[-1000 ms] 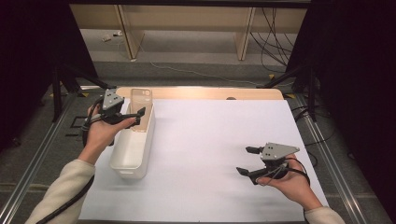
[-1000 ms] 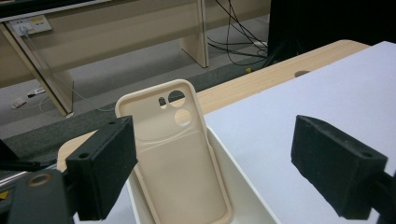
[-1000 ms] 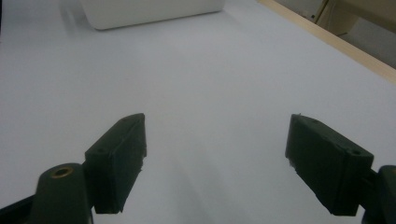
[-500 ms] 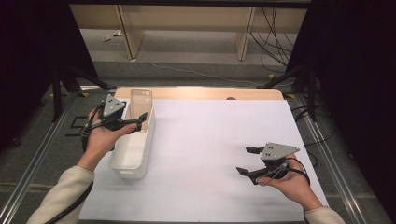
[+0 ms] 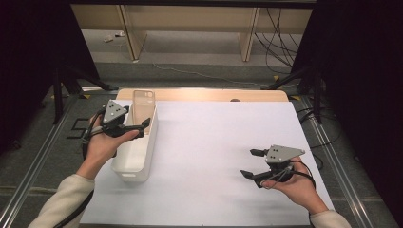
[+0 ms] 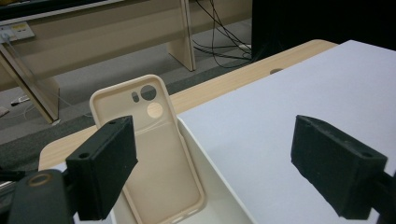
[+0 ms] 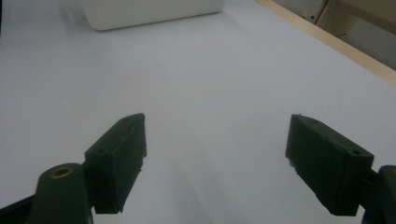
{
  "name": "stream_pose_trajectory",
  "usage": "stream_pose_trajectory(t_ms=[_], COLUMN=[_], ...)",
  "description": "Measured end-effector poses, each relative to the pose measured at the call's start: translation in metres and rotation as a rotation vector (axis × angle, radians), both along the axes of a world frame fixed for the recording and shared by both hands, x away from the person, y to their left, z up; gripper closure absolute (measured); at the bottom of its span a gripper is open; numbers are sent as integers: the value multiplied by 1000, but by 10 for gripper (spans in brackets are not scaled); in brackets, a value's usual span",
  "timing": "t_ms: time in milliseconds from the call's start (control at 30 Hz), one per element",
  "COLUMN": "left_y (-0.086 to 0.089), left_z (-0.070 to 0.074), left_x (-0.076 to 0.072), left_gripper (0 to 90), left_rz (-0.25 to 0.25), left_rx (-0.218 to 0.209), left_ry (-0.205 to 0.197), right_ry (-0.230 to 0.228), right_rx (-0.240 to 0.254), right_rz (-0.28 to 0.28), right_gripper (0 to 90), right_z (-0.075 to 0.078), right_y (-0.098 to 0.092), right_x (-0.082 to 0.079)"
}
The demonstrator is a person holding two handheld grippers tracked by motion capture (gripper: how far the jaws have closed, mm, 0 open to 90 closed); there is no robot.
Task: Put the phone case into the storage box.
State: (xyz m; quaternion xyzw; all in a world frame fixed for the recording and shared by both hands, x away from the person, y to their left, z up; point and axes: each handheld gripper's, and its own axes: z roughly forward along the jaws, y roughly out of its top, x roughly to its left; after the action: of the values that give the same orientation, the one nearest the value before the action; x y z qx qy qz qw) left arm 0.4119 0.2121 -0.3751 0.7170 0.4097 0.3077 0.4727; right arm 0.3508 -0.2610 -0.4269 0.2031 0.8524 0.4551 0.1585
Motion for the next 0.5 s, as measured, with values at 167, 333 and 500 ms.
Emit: stream_pose_trajectory(t_ms=[167,333,500], left_y=[0,-1,0], left_z=[0,1,0], left_x=[-4,-8,-10], left_gripper=[139,139,139], left_rz=[-3,-13,-20], left_rx=[0,3,-3], left_ry=[-6,-8,-1], right_ry=[0,0,1], right_rx=[1,0,2], right_rz=[1,0,1], right_gripper=[218,217,217], right_z=[0,0,0], right_y=[0,0,0], right_x=[0,0,0])
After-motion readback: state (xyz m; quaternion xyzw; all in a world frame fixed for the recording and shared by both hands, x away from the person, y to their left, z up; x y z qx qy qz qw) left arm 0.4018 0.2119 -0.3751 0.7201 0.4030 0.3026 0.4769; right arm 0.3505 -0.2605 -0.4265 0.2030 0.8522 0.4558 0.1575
